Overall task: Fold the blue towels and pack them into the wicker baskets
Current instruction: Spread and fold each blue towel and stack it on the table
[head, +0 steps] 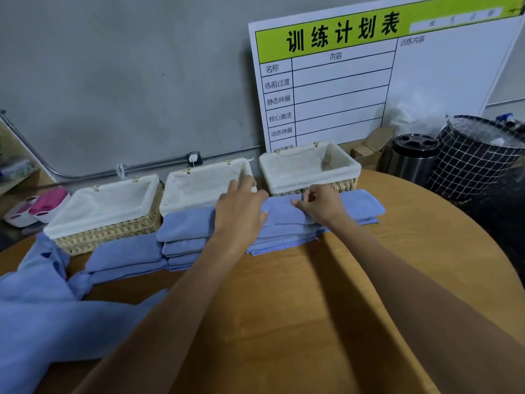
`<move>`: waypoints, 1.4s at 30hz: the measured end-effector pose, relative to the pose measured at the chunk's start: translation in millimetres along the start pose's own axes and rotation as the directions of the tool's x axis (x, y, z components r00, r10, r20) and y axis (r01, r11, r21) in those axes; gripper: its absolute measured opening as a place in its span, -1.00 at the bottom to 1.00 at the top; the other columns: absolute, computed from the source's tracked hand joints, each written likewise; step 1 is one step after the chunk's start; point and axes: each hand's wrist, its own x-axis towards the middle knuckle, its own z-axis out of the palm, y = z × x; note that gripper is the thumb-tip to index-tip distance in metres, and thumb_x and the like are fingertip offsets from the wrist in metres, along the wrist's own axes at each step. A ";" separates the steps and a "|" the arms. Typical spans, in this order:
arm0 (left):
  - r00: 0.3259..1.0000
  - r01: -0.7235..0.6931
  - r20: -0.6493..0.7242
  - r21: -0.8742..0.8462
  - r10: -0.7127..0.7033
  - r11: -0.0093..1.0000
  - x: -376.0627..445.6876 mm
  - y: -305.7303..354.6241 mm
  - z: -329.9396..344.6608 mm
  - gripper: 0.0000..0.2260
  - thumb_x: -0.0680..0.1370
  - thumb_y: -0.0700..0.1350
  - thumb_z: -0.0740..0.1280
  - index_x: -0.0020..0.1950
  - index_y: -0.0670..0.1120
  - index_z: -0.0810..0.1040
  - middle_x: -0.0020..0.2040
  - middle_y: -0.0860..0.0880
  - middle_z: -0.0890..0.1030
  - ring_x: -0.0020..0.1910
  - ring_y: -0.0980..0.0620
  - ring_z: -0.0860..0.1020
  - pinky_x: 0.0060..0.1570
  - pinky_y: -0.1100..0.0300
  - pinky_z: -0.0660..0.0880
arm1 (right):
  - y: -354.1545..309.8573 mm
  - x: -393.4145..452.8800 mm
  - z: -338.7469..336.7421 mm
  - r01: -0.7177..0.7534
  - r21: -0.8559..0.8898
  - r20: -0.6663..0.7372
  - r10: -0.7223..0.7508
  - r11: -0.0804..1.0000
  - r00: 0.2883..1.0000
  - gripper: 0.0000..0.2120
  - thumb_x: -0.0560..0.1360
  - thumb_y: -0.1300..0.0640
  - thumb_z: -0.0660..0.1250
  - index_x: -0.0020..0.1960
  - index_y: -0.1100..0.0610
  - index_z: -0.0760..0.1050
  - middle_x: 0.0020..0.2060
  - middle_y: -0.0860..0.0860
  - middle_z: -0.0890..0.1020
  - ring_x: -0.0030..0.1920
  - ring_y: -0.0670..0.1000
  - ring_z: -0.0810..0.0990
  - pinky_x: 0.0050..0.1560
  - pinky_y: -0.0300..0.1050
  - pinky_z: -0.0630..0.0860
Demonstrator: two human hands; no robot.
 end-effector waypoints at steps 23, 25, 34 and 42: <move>0.981 -0.157 0.059 -0.333 0.186 0.930 -14.4 -43.2 -41.5 -0.80 0.59 -0.08 0.36 0.18 0.01 0.69 0.18 0.01 0.57 0.17 -0.03 0.50 0.14 0.01 0.43 | -57.7 -27.7 -13.4 0.043 -0.516 -0.103 -0.111 0.855 0.988 -0.73 0.57 -0.16 0.31 -0.03 0.03 0.61 0.03 0.06 0.54 -0.12 0.17 0.57 -0.21 -0.05 0.44; 0.980 -0.180 -0.002 -0.409 0.197 0.895 -41.0 -84.9 -75.9 -0.83 0.57 -0.10 0.38 0.12 -0.01 0.71 0.08 0.03 0.62 0.01 0.04 0.55 0.04 0.08 0.47 | -77.0 -51.9 -13.2 0.153 -0.421 -0.200 -0.256 0.894 0.946 -0.78 0.62 -0.10 0.25 0.03 0.00 0.58 -0.02 0.04 0.55 -0.19 0.13 0.57 -0.29 -0.06 0.38; 0.933 0.136 0.349 -0.126 -0.085 0.983 -234.3 -315.1 -118.3 -0.91 0.53 -0.12 0.44 -0.01 0.04 0.71 -0.04 0.15 0.67 -0.06 0.15 0.60 -0.06 0.21 0.50 | -210.6 -186.9 179.8 0.636 -0.062 0.465 -0.541 0.769 0.700 -0.71 0.63 -0.14 0.21 0.19 0.00 0.56 0.01 -0.04 0.53 0.01 0.04 0.56 -0.05 -0.02 0.48; 0.953 0.020 0.302 -0.153 0.027 0.988 -268.9 -347.3 -74.9 -0.61 0.46 0.29 0.41 0.15 0.09 0.68 0.23 0.17 0.58 0.19 0.15 0.50 0.17 0.26 0.32 | -214.4 -211.9 282.2 0.766 -0.293 0.563 -0.544 0.573 0.622 -0.74 0.60 -0.14 0.23 0.14 -0.01 0.52 0.16 -0.02 0.55 0.22 0.14 0.42 0.17 0.10 0.34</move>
